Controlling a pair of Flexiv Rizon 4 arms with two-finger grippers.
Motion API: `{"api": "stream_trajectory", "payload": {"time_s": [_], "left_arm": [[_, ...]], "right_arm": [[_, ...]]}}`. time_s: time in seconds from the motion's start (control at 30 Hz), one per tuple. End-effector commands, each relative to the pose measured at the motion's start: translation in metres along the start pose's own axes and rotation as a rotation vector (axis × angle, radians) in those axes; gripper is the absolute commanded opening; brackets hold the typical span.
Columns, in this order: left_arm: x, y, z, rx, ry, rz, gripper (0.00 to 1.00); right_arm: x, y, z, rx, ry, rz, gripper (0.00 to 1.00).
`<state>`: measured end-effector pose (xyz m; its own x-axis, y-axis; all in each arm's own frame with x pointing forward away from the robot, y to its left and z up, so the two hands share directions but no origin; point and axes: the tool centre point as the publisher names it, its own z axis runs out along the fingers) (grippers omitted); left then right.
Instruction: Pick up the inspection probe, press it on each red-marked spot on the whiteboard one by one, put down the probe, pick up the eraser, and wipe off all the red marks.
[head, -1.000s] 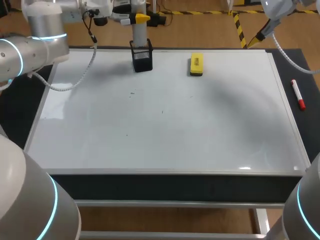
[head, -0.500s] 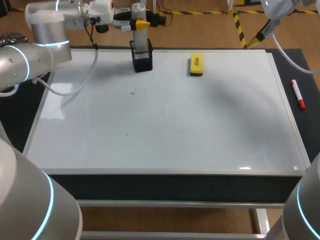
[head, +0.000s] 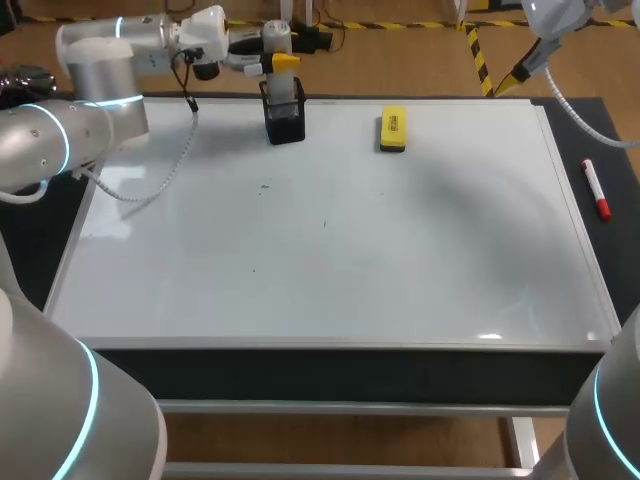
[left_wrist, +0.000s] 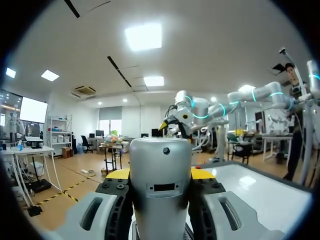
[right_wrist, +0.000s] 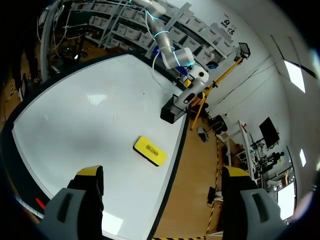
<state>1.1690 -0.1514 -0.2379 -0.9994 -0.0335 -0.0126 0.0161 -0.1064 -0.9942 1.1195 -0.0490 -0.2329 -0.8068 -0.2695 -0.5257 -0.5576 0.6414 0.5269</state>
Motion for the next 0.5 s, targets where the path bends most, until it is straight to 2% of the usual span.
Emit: {"api": "stream_trajectory", "payload": {"time_s": [0.03, 0.5], "left_arm": [[-0.006, 0.010, 0.000, 0.014, 0.005, -0.010, 0.00], [-0.007, 0.024, 0.001, 0.011, -0.005, -0.043, 0.00]], "right_arm": [[0.000, 0.000, -0.001, 0.002, 0.004, -0.001, 1.00], [0.000, 0.000, -0.001, 0.002, 0.004, -0.001, 1.00]]}}
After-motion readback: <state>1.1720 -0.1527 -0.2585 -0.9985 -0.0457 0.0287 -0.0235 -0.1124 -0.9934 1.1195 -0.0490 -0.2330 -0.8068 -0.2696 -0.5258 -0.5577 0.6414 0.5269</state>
